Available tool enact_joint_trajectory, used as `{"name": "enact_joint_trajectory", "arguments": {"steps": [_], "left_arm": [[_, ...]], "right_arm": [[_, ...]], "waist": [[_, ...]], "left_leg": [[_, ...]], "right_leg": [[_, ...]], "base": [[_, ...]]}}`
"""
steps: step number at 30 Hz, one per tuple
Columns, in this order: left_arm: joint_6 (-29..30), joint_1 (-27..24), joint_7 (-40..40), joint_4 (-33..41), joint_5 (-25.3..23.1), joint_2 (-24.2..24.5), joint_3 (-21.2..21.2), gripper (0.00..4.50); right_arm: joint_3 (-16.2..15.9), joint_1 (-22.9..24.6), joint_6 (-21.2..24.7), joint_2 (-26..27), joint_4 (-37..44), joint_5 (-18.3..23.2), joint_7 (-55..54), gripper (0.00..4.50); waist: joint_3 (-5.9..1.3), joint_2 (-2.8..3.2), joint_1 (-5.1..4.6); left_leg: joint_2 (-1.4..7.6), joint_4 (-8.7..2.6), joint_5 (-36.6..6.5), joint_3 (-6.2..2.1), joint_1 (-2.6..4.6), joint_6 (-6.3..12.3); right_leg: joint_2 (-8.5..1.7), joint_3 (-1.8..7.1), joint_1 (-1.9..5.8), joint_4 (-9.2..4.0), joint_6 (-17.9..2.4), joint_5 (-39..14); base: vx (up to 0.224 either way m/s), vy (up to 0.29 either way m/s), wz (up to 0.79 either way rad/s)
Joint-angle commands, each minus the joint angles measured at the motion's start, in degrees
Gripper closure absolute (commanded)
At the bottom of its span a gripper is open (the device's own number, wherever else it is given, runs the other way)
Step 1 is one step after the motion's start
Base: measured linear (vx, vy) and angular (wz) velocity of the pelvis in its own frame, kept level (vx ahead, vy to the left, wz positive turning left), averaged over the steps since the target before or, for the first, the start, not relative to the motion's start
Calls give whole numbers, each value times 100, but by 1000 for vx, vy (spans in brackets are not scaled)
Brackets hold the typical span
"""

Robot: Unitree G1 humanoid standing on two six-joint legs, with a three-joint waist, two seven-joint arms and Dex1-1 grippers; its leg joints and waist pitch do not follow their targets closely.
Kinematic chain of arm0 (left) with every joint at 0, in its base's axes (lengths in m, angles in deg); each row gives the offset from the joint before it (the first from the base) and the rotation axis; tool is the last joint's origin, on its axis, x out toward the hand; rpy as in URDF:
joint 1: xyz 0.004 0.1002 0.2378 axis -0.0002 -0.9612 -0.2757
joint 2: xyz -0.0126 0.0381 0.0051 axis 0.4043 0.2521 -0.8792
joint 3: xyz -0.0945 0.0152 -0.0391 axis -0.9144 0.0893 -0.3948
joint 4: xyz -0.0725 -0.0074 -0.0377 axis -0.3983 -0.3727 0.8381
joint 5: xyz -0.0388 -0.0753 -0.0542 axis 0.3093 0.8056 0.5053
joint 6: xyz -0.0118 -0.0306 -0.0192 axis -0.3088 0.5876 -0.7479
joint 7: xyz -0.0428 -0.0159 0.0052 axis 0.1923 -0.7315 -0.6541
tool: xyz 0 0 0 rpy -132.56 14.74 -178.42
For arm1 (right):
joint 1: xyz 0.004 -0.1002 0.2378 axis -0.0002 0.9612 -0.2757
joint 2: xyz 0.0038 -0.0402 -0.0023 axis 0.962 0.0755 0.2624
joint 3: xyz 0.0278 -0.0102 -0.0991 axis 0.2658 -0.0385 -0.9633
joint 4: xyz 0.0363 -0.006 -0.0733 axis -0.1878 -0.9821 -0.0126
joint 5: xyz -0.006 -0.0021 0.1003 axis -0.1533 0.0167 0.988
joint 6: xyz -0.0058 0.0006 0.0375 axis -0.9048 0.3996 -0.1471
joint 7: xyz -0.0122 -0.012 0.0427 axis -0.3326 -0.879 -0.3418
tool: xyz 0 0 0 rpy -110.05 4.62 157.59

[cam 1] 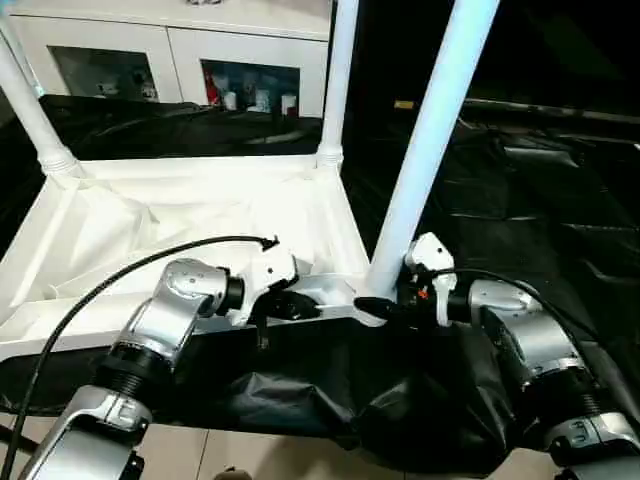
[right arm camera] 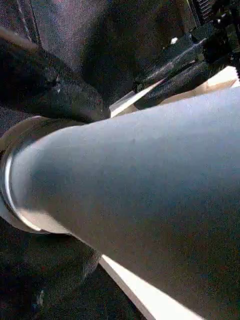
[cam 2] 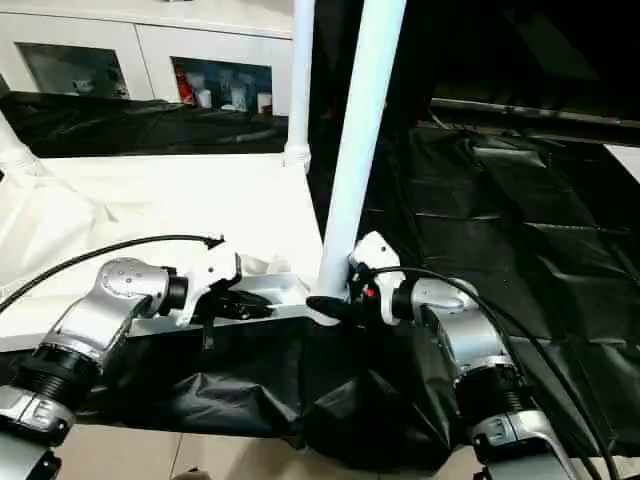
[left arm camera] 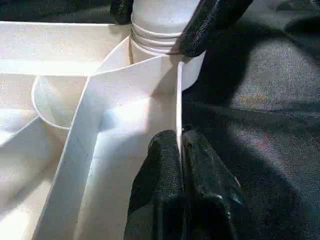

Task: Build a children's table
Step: Rotate leg to tighten

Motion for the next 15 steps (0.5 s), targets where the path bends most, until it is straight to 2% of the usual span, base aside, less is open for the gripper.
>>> {"name": "enact_joint_trajectory", "arguments": {"steps": [1,3,5,10,11,12,14,15], "left_arm": [[-39,-80,-180,225,235,-164,167,450],[-39,-86,-146,223,227,-174,157,450],[-51,-18,246,34,105,-311,99,450],[-27,234,1211,-458,-181,-754,33,450],[-22,312,1425,-601,-214,-885,9,450],[32,487,1960,-895,-330,-1132,-30,450],[64,550,2128,-991,-359,-1230,-39,450],[138,667,2445,-1154,-408,-1453,-44,450]], "right_arm": [[-59,38,32,34,188,41,15,164],[-57,55,35,47,193,50,-12,176],[40,70,-12,202,14,7,-418,176],[280,7,-134,650,-446,-173,-1566,178],[354,-12,-123,782,-509,-173,-1843,178],[510,-76,-50,1043,-657,-188,-2474,178],[581,-112,-15,1150,-733,-207,-2781,178],[749,-207,63,1382,-914,-228,-3460,178]], "waist": [[-336,-47,-8],[-340,-47,-6],[-335,-46,-8],[-314,-55,-33],[-310,-55,-41],[-306,-47,-46],[-309,-52,-42],[-324,-21,-34]], "left_leg": [[56,-324,-960,39,-38,297],[60,-322,-941,39,-34,298],[57,-323,-940,39,-37,286],[39,-342,-1127,32,-21,144],[31,-344,-1183,33,-17,134],[24,-344,-1251,32,2,116],[21,-344,-1272,30,24,94],[23,-349,-1185,14,-1,91]], "right_leg": [[-364,307,329,-424,-844,-1392],[-364,306,327,-419,-847,-1368],[-366,307,321,-422,-841,-1381],[-375,298,303,-489,-670,-1917],[-377,299,299,-512,-613,-2063],[-375,301,282,-537,-545,-2213],[-380,298,268,-549,-511,-2325],[-391,297,295,-537,-492,-2247]], "base": [[0,0,0],[0,0,0],[0,0,0],[0,0,0],[0,0,0],[0,0,0],[0,0,0],[0,0,0]]}}
